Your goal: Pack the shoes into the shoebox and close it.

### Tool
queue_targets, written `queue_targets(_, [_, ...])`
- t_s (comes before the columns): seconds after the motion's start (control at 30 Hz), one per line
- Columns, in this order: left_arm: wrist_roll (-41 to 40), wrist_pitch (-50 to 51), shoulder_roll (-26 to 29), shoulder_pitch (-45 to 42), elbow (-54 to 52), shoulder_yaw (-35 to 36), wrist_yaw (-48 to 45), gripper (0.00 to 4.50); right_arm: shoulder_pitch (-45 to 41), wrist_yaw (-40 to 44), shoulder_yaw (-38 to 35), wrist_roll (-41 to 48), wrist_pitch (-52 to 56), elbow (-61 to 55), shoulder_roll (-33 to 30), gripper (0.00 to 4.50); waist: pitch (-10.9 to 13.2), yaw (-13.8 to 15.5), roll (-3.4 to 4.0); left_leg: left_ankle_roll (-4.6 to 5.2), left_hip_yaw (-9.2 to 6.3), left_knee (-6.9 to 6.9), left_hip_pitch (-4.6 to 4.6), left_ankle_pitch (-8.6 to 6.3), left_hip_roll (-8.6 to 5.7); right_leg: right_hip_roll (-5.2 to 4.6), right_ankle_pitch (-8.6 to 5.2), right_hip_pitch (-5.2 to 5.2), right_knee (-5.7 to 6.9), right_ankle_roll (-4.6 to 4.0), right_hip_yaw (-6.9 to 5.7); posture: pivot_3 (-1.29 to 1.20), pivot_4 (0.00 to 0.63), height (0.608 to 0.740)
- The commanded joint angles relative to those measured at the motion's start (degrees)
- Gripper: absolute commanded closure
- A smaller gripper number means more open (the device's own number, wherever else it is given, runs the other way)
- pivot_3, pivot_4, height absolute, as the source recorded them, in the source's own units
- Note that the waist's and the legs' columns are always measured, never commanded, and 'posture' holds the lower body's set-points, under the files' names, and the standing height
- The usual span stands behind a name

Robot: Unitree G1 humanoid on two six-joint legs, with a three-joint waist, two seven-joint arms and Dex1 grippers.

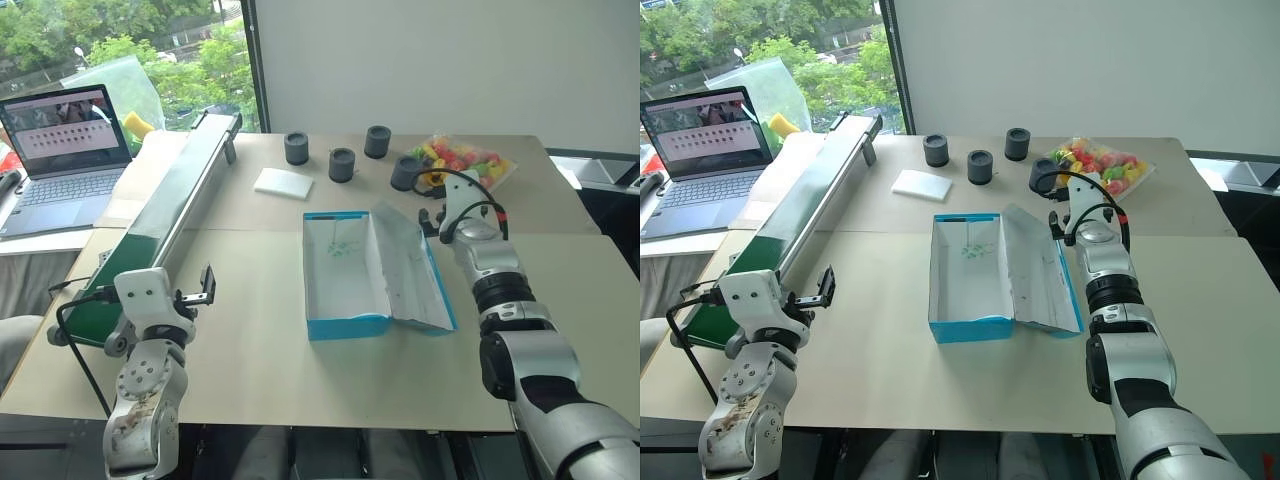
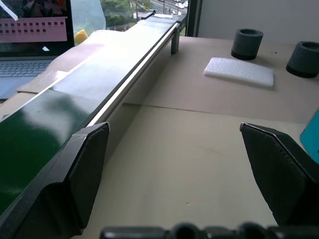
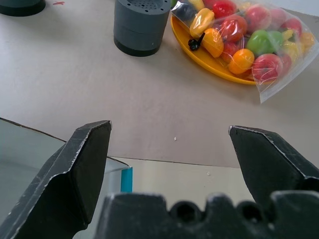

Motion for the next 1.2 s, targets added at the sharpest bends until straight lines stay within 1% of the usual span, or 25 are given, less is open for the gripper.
queue_targets(0.03, [0.88,-0.32,1.12,-0.26,-1.25,0.33,0.00,0.00,-0.61,1.96,0.48,0.03,-2.93,-4.24,0.65,0.07,0.00,0.00,0.00,0.00,0.00,0.00,0.00,0.00,0.00,0.00,0.00,0.00,0.00,0.00,0.00,0.00,0.150,0.740])
queue_targets(0.13, [0.84,0.10,1.27,-0.47,0.05,0.99,0.28,0.00,1.25,10.19,2.30,2.50,-4.35,-11.27,2.83,0.07,0.00,-0.57,0.00,0.00,0.00,0.00,0.01,0.00,0.02,0.02,0.00,-0.02,0.02,0.00,0.01,0.00,0.150,0.740])
queue_targets(0.2, [0.12,1.16,2.14,0.07,-0.93,2.07,-0.26,0.00,3.60,22.81,4.31,9.43,-0.78,-23.23,4.51,0.07,0.00,-1.27,0.00,0.02,0.00,0.00,0.01,-0.01,0.05,0.04,0.00,-0.02,0.01,0.00,0.01,0.00,0.150,0.740])
queue_targets(0.27, [-0.77,2.02,3.36,0.99,-1.50,3.98,-1.17,0.00,5.66,31.19,5.67,15.55,5.11,-33.83,4.95,0.07,0.00,-1.42,0.00,0.04,-0.01,0.00,-0.02,-0.03,0.07,0.06,0.01,-0.06,0.01,0.01,0.02,0.00,0.150,0.740])
queue_targets(0.37, [-1.76,3.24,5.46,1.65,-1.70,6.58,-2.43,0.00,7.00,38.20,7.11,22.04,13.27,-44.32,3.75,0.07,0.01,-1.22,0.01,0.05,-0.07,0.00,-0.03,-0.04,0.11,0.08,0.01,-0.09,0.03,0.01,0.02,0.00,0.150,0.740])
queue_targets(0.5, [-3.76,4.04,8.22,1.63,-1.04,10.28,-4.13,0.00,8.53,43.85,11.03,28.81,21.42,-56.36,3.69,0.07,0.00,-0.52,0.00,0.04,-0.59,0.01,0.02,-0.04,0.10,0.06,0.01,-0.02,-0.01,0.02,-0.07,0.00,0.150,0.740])
queue_targets(0.6, [-4.80,4.19,9.85,2.19,-0.64,12.02,-5.56,0.00,9.04,43.14,15.16,28.87,23.72,-60.34,5.57,0.07,0.00,-0.33,0.01,0.02,-0.66,0.01,0.04,-0.05,0.06,0.07,0.01,-0.03,-0.01,0.01,-0.09,0.00,0.150,0.740])
queue_targets(0.63, [-5.52,4.50,11.00,3.31,-0.62,12.79,-7.17,0.00,9.41,41.78,17.02,27.68,23.47,-60.68,7.04,0.07,0.00,-0.32,0.00,0.02,-0.66,0.01,0.03,-0.05,0.05,0.07,0.01,-0.04,-0.01,0.01,-0.08,0.00,0.150,0.740])
queue_targets(0.7, [-6.60,4.46,13.31,5.31,-0.45,15.45,-9.81,0.00,9.53,37.54,21.41,22.44,22.35,-59.40,9.06,0.07,-0.01,-0.72,-0.01,-0.01,-0.66,0.01,0.03,-0.07,0.06,0.08,0.03,-0.09,0.01,-0.02,-0.06,0.00,0.150,0.740])
queue_targets(0.77, [-10.12,5.17,16.08,7.14,-0.26,19.98,-13.27,0.00,10.66,34.02,24.96,16.89,19.84,-57.94,9.53,0.07,-0.01,-1.03,-0.01,-0.05,-0.66,-0.04,0.03,-0.10,0.08,0.10,0.03,-0.19,0.03,-0.03,0.00,0.00,0.150,0.740])
queue_targets(0.93, [-13.26,4.30,21.94,11.84,2.83,28.30,-19.95,0.00,14.15,26.66,26.82,9.86,17.45,-56.62,10.99,0.07,-0.03,-0.79,-0.06,-0.08,-0.68,-0.10,-0.10,-0.08,0.04,0.03,0.04,-0.43,0.03,-0.05,0.03,0.00,0.150,0.740])
queue_targets(1.0, [-14.66,4.57,24.04,13.83,3.75,31.45,-22.71,0.00,16.03,24.14,27.31,7.65,16.73,-57.13,11.78,0.07,-0.07,-0.76,-0.12,-0.08,-0.68,-0.09,-0.14,-0.08,0.05,0.03,0.04,-0.71,0.02,-0.05,0.03,0.00,0.150,0.740])
queue_targets(1.07, [-14.55,4.03,25.66,15.48,4.81,32.76,-24.74,0.00,17.41,21.56,27.22,5.82,16.50,-57.28,12.84,0.07,-0.07,-0.91,-0.13,-0.09,-0.67,-0.11,-0.14,-0.08,0.07,0.05,0.05,-0.74,0.03,-0.07,0.03,0.00,0.150,0.740])
queue_targets(1.2, [-14.39,3.16,26.86,16.74,6.82,33.83,-26.30,0.00,18.94,17.75,26.67,3.08,16.23,-57.32,14.88,0.07,-0.07,-1.08,-0.13,-0.11,-0.62,-0.25,-0.14,-0.06,0.12,0.06,0.08,-0.82,0.04,-0.12,0.08,0.00,0.150,0.740])
